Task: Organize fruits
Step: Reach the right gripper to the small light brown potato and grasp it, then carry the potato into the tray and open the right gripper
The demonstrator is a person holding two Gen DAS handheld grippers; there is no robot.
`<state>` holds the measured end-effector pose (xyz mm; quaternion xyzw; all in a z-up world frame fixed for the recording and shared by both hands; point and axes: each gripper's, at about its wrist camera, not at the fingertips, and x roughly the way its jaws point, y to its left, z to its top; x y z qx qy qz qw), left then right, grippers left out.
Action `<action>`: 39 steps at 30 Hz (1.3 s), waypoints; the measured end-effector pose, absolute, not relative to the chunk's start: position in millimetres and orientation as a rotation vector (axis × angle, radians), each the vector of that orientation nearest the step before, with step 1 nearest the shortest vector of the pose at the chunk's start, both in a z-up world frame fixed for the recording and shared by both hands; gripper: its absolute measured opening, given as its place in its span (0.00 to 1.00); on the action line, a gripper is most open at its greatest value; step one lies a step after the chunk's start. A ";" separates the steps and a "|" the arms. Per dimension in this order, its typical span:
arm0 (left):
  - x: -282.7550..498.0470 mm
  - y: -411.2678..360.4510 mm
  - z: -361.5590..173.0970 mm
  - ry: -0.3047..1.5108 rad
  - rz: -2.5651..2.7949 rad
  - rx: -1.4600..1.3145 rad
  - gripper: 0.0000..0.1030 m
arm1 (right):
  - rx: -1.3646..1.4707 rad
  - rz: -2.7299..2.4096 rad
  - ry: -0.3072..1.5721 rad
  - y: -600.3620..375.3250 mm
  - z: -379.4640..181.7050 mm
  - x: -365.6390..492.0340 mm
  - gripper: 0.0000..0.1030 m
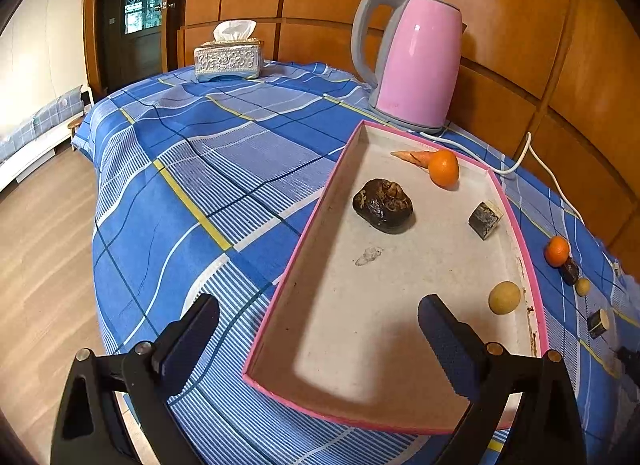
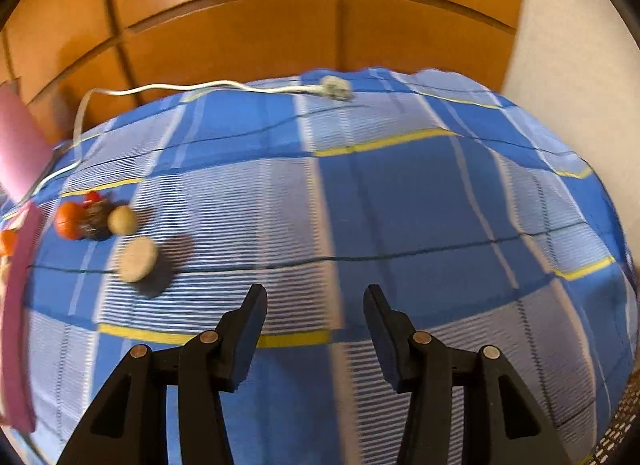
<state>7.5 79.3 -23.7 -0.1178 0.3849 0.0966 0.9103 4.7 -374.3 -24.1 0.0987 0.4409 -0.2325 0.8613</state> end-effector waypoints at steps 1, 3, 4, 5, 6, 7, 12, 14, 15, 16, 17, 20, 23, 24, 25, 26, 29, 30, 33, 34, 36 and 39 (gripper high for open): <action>7.5 79.4 -24.2 0.796 0.199 -0.243 0.97 | 0.205 -0.465 0.924 -369.6 -22.4 9.6 0.50; 7.5 79.6 -25.0 0.797 0.199 -0.245 0.97 | 0.190 -0.409 0.919 -357.6 -18.0 14.8 0.50; 7.4 79.5 -25.3 0.798 0.198 -0.245 0.97 | 0.180 -0.389 0.917 -352.0 -16.0 17.8 0.50; 7.6 79.4 -25.6 0.800 0.198 -0.245 0.97 | 0.168 -0.368 0.914 -345.9 -13.5 20.3 0.50; 7.6 79.7 -25.8 0.801 0.198 -0.246 0.97 | 0.155 -0.344 0.912 -339.7 -11.0 24.0 0.50; 7.8 79.8 -26.2 0.803 0.197 -0.247 0.97 | 0.147 -0.323 0.911 -335.0 -9.7 28.1 0.50; 8.6 80.8 -26.9 0.808 0.197 -0.252 0.97 | 0.077 -0.213 0.907 -308.1 -2.7 52.8 0.50; 9.3 81.2 -27.7 0.810 0.198 -0.254 0.97 | 0.037 -0.180 0.908 -299.5 -1.6 63.9 0.50; 9.5 81.4 -28.1 0.811 0.199 -0.255 0.97 | 0.015 -0.165 0.906 -295.0 -0.7 69.9 0.49; 9.6 81.7 -28.5 0.813 0.200 -0.256 0.97 | -0.002 -0.150 0.908 -291.6 0.1 76.7 0.49; 9.9 82.0 -28.9 0.814 0.202 -0.257 0.97 | -0.009 -0.139 0.911 -289.8 0.3 81.0 0.49; 10.8 83.5 -30.6 0.819 0.208 -0.260 0.97 | -0.062 -0.102 0.937 -282.5 -2.6 100.5 0.48; 12.0 84.9 -32.9 0.827 0.211 -0.264 0.97 | -0.113 -0.069 0.976 -277.5 -9.9 114.0 0.45; 12.6 84.9 -33.8 0.830 0.211 -0.264 0.97 | -0.135 -0.064 0.992 -276.4 -13.9 119.8 0.45; 12.7 84.8 -34.5 0.832 0.210 -0.263 0.97 | -0.154 -0.064 1.003 -275.4 -17.0 123.9 0.45; 12.9 84.7 -35.4 0.836 0.210 -0.261 0.97 | -0.174 -0.064 1.021 -275.8 -22.8 129.7 0.45; 13.1 84.5 -37.8 0.843 0.212 -0.259 0.97 | -0.203 -0.060 1.064 -276.2 -36.3 140.1 0.32; 13.2 84.2 -38.8 0.846 0.213 -0.258 0.97 | -0.211 -0.056 1.075 -275.9 -41.7 142.8 0.26; 13.4 84.4 -40.6 0.852 0.218 -0.259 0.97 | -0.242 -0.058 1.064 -272.3 -46.9 143.0 0.26; 13.4 84.3 -41.1 0.853 0.217 -0.261 0.97 | -0.244 -0.062 1.062 -271.8 -47.3 142.6 0.26; 13.0 84.4 -41.7 0.856 0.215 -0.264 0.97 | -0.251 -0.063 1.060 -272.1 -47.3 142.1 0.26; 12.6 83.2 -42.7 0.862 0.211 -0.265 0.97 | -0.262 -0.063 1.054 -272.4 -47.6 140.1 0.26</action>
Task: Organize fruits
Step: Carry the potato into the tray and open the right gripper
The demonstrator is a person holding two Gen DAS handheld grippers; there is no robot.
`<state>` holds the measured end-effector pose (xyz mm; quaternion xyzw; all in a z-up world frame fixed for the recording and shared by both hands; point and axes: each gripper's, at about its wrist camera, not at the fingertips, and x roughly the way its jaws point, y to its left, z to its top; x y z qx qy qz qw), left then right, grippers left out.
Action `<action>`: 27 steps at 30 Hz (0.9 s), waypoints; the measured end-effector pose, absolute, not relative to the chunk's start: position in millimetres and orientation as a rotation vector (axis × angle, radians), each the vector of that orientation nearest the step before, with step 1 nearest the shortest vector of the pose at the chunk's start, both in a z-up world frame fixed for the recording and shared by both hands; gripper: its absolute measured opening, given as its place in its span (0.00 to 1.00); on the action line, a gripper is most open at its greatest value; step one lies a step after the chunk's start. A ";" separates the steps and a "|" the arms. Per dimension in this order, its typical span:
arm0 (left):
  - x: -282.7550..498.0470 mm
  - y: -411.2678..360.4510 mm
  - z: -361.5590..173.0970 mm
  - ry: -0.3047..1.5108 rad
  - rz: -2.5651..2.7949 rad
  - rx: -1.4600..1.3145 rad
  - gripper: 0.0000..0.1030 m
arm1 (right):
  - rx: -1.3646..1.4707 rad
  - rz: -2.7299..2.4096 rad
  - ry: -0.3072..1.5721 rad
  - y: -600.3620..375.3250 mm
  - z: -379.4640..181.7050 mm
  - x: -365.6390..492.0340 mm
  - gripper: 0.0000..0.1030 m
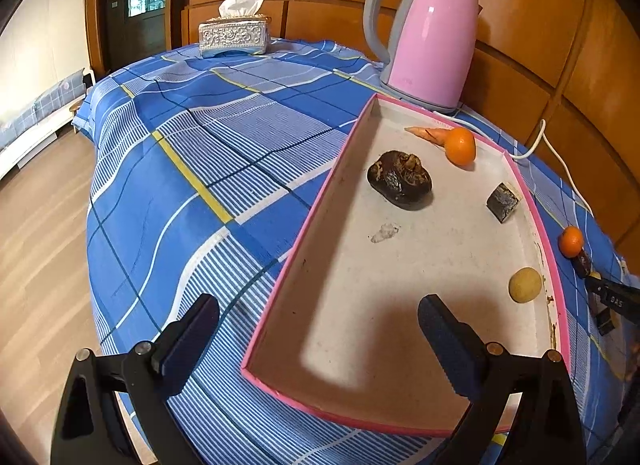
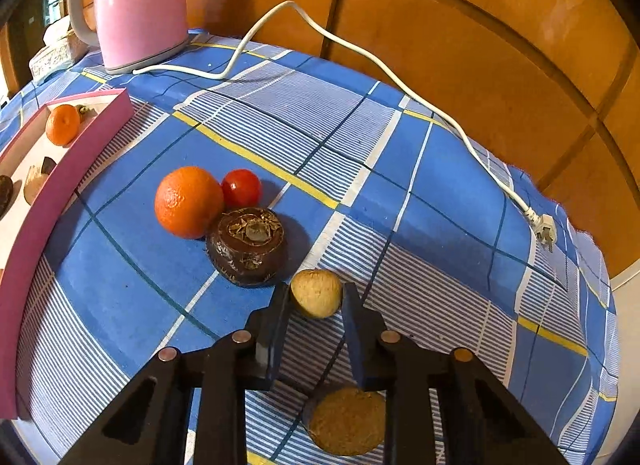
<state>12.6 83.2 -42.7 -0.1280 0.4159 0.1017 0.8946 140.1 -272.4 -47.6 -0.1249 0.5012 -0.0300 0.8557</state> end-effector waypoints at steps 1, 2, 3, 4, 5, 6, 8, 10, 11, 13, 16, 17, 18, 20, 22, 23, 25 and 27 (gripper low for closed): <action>12.2 82.8 -42.7 0.862 0.209 -0.265 0.97 | -0.264 -0.065 1.052 -272.5 -47.9 140.0 0.26; 11.8 82.0 -42.5 0.861 0.207 -0.263 0.97 | -0.267 -0.067 1.052 -271.9 -47.7 141.2 0.26; 11.5 81.0 -42.6 0.862 0.204 -0.261 0.97 | -0.270 -0.070 1.051 -271.5 -47.7 141.5 0.26; 11.2 80.6 -42.8 0.863 0.202 -0.260 0.97 | -0.273 -0.074 1.049 -270.9 -47.5 140.9 0.26; 10.6 80.3 -43.2 0.865 0.201 -0.261 0.97 | -0.278 -0.079 1.047 -270.2 -47.4 139.9 0.26; 9.8 80.4 -43.6 0.865 0.201 -0.262 0.97 | -0.285 -0.084 1.045 -269.0 -47.6 139.7 0.26; 9.3 80.7 -44.6 0.869 0.201 -0.265 0.97 | -0.294 -0.093 1.040 -266.9 -47.8 140.1 0.26; 8.7 81.9 -45.6 0.871 0.207 -0.271 0.97 | -0.293 -0.107 1.036 -265.7 -47.0 140.2 0.26; 8.6 82.7 -46.2 0.871 0.210 -0.276 0.97 | -0.291 -0.117 1.033 -264.9 -45.9 139.1 0.25; 8.7 84.2 -47.7 0.875 0.214 -0.283 0.97 | -0.290 -0.130 1.006 -261.9 -39.8 134.7 0.25; 8.7 84.6 -49.6 0.882 0.215 -0.287 0.97 | -0.282 -0.137 0.959 -254.8 -26.8 126.0 0.26; 8.5 84.3 -50.2 0.883 0.216 -0.286 0.97 | -0.277 -0.135 0.938 -250.9 -20.5 121.1 0.25; 8.6 84.1 -50.7 0.885 0.216 -0.285 0.97 | -0.275 -0.133 0.926 -247.6 -17.2 117.7 0.26; 8.6 83.7 -51.5 0.886 0.215 -0.283 0.97 | -0.274 -0.123 0.901 -238.5 -10.9 111.5 0.25; 8.2 83.6 -51.4 0.883 0.216 -0.282 0.97 | -0.269 -0.103 0.880 -227.8 -4.4 103.8 0.25; 7.9 83.6 -51.5 0.882 0.215 -0.282 0.97 | -0.265 -0.090 0.867 -220.0 -0.4 99.5 0.25; 7.9 83.8 -51.8 0.880 0.215 -0.282 0.97 | -0.258 -0.069 0.851 -206.4 4.2 95.9 0.25; 7.3 83.8 -52.0 0.876 0.214 -0.280 0.97 | -0.256 -0.051 0.838 -192.9 7.9 93.8 0.26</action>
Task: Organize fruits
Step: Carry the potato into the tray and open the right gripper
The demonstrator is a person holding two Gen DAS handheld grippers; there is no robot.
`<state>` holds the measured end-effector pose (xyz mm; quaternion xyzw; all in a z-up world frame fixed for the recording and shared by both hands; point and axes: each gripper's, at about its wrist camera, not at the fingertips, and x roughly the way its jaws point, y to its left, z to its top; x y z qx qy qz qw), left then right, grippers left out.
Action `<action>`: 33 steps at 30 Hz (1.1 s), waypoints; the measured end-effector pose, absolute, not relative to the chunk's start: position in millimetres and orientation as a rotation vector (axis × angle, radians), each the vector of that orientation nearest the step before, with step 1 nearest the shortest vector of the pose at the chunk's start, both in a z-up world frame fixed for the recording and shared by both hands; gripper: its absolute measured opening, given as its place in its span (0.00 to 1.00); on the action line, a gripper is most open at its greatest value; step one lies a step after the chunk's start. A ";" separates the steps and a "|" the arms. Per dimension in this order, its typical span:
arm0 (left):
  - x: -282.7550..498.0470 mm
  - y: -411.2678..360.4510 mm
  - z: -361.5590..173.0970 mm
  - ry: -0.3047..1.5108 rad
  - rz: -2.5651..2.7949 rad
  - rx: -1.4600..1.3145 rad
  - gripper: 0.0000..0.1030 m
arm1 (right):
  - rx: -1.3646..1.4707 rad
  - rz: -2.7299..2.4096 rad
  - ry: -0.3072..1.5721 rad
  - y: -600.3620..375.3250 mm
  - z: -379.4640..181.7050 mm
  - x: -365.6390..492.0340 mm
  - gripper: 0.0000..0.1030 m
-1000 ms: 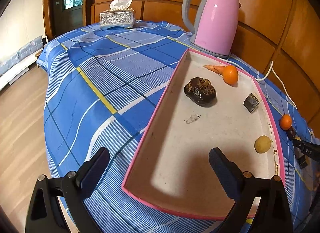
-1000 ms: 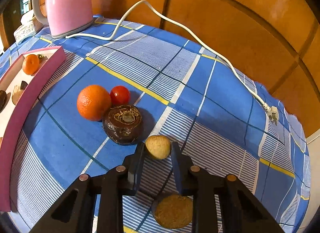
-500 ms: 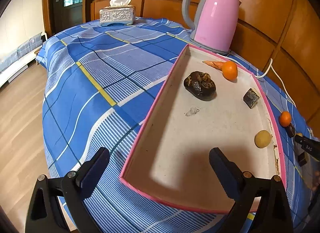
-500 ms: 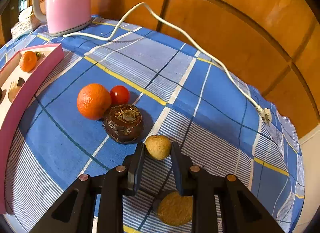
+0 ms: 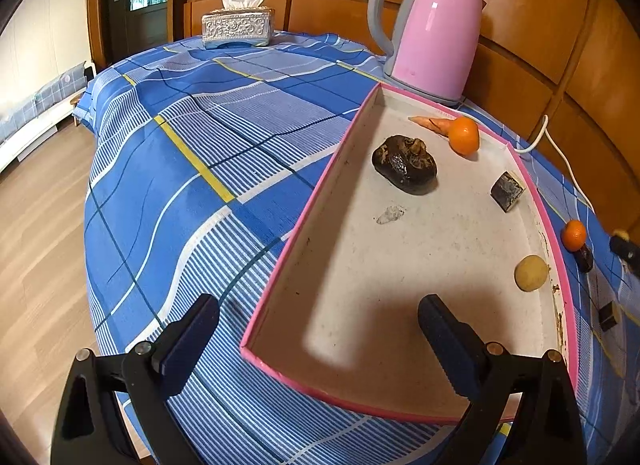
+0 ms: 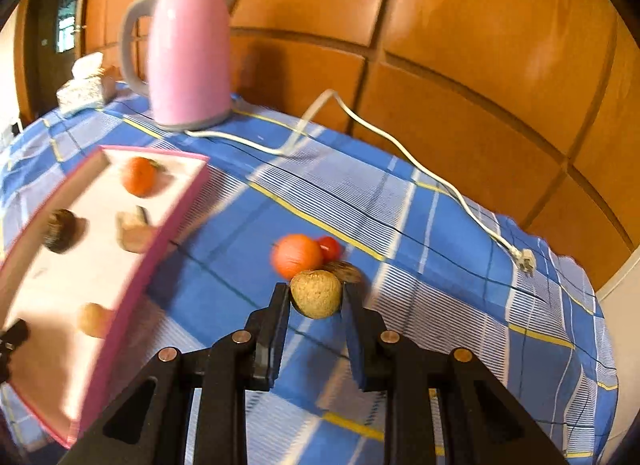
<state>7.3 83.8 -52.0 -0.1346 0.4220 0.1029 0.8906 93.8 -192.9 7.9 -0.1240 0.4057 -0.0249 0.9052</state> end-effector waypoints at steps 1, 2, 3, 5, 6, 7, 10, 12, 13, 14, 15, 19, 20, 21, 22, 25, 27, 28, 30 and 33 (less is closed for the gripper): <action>7.0 83.8 -51.9 0.874 0.212 -0.277 0.97 | -0.255 -0.040 0.829 -186.8 10.1 93.8 0.25; 7.0 83.7 -51.9 0.873 0.212 -0.276 0.97 | -0.258 -0.028 0.817 -179.5 13.5 91.7 0.25; 6.7 83.7 -51.8 0.874 0.210 -0.278 0.97 | -0.266 -0.019 0.802 -171.5 17.1 89.3 0.26; 6.4 83.8 -51.9 0.874 0.209 -0.279 0.97 | -0.280 0.001 0.774 -157.7 24.3 85.6 0.26; 6.4 83.9 -52.0 0.874 0.209 -0.279 0.97 | -0.288 0.012 0.761 -150.7 28.0 83.7 0.26; 6.4 83.9 -52.0 0.874 0.209 -0.279 0.97 | -0.299 0.021 0.747 -143.4 31.6 81.8 0.26; 6.3 84.3 -51.9 0.874 0.208 -0.281 0.97 | -0.325 0.040 0.714 -127.6 39.4 76.3 0.26; 6.2 84.5 -52.0 0.874 0.208 -0.281 0.97 | -0.329 0.053 0.709 -121.7 41.7 74.7 0.26; 6.2 84.4 -51.9 0.874 0.208 -0.281 0.97 | -0.328 0.061 0.708 -119.2 42.1 74.0 0.26; 6.3 84.7 -51.9 0.874 0.208 -0.282 0.98 | -0.328 0.069 0.708 -116.3 42.5 73.5 0.26; 6.2 84.3 -52.0 0.874 0.208 -0.282 0.98 | -0.328 0.077 0.710 -113.2 42.4 72.9 0.26; 6.2 84.3 -52.1 0.874 0.209 -0.281 0.98 | -0.333 0.110 0.711 -100.7 41.8 70.0 0.26; 6.2 84.4 -52.1 0.874 0.209 -0.281 0.98 | -0.338 0.117 0.710 -97.6 41.5 68.9 0.26; 6.1 84.4 -52.1 0.874 0.209 -0.282 0.98 | -0.340 0.127 0.710 -94.5 40.9 68.8 0.26; 6.1 84.4 -52.1 0.874 0.209 -0.281 0.98 | -0.340 0.133 0.712 -93.1 40.8 68.6 0.26; 6.2 84.4 -52.2 0.874 0.208 -0.281 0.98 | -0.345 0.150 0.718 -87.4 38.4 68.9 0.26; 6.1 84.4 -52.3 0.874 0.208 -0.282 0.98 | -0.346 0.157 0.723 -85.0 36.9 69.5 0.26; 6.1 84.6 -52.3 0.874 0.207 -0.283 0.98 | -0.347 0.160 0.725 -83.9 36.2 70.0 0.26; 6.6 84.2 -52.4 0.874 0.208 -0.283 0.98 | -0.350 0.167 0.731 -81.5 34.3 71.3 0.26; 7.0 84.0 -52.5 0.874 0.209 -0.281 0.99 | -0.356 0.177 0.743 -77.4 31.0 74.3 0.26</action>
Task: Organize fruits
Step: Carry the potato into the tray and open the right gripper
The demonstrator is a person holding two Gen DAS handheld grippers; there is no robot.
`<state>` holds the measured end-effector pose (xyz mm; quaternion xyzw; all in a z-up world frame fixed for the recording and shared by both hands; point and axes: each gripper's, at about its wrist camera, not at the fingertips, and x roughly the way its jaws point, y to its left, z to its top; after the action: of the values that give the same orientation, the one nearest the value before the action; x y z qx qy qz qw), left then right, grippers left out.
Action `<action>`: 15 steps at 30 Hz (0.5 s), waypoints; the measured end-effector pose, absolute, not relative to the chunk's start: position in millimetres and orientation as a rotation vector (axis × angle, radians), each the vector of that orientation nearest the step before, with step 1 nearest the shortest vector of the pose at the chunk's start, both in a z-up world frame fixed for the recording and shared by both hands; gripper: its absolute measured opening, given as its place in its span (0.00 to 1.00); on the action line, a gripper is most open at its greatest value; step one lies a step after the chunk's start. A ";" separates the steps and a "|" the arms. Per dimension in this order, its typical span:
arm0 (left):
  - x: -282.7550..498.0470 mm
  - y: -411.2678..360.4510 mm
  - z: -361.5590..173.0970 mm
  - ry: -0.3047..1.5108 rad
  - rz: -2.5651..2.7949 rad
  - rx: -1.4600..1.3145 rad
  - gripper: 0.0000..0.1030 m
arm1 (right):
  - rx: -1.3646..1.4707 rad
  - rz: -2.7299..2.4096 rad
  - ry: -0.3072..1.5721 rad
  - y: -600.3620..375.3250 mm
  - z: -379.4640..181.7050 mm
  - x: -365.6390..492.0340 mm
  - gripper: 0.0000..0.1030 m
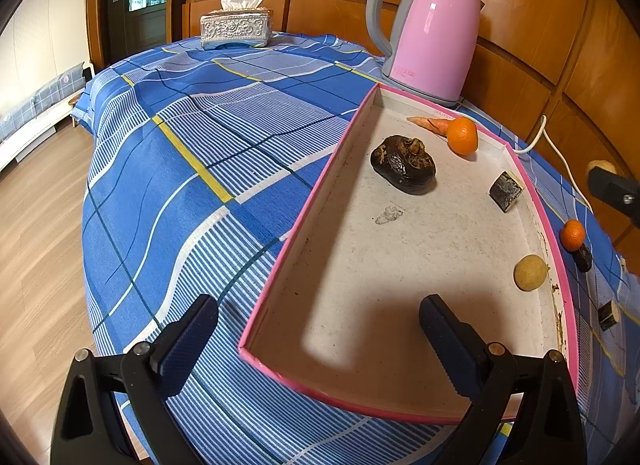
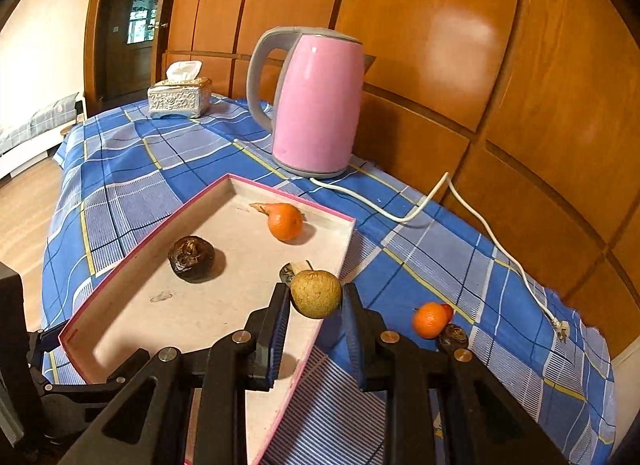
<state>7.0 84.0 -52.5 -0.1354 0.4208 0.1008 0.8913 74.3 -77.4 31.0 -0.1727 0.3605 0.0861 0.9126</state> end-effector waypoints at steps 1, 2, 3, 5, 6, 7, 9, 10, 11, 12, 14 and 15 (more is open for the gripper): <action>7.5 83.8 -52.5 0.874 0.210 -0.280 0.99 | -0.358 0.187 0.753 -75.5 29.1 76.1 0.26; 7.9 83.6 -52.5 0.874 0.210 -0.279 0.99 | -0.354 0.198 0.762 -73.6 27.3 78.1 0.26; 8.2 83.4 -52.6 0.874 0.210 -0.278 0.99 | -0.349 0.207 0.766 -72.4 26.4 79.1 0.26; 8.9 83.0 -52.6 0.874 0.210 -0.276 0.99 | -0.340 0.231 0.777 -68.8 23.2 82.6 0.27; 9.2 83.0 -52.7 0.874 0.210 -0.276 0.99 | -0.337 0.245 0.782 -66.4 21.2 84.2 0.31; 9.4 82.9 -52.7 0.875 0.210 -0.275 0.99 | -0.339 0.249 0.784 -64.3 19.8 85.3 0.32; 9.6 82.7 -52.7 0.874 0.210 -0.274 0.99 | -0.336 0.256 0.783 -62.6 19.1 85.7 0.33; 9.5 82.9 -52.9 0.874 0.209 -0.274 0.99 | -0.330 0.259 0.781 -62.9 19.1 85.2 0.34; 9.6 82.8 -52.7 0.873 0.210 -0.273 0.99 | -0.327 0.257 0.780 -63.7 19.2 84.3 0.36; 9.7 82.8 -52.6 0.872 0.210 -0.270 0.99 | -0.326 0.255 0.779 -64.7 19.1 84.1 0.36; 9.6 83.1 -52.4 0.873 0.210 -0.270 0.99 | -0.316 0.248 0.779 -69.3 19.4 82.4 0.36; 9.5 83.2 -52.4 0.873 0.210 -0.270 0.99 | -0.310 0.241 0.782 -72.7 19.4 81.6 0.36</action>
<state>9.5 83.2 -52.4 -0.1299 0.4209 0.1013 0.8920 81.6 -72.7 19.4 -0.1499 0.3785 0.1166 0.9059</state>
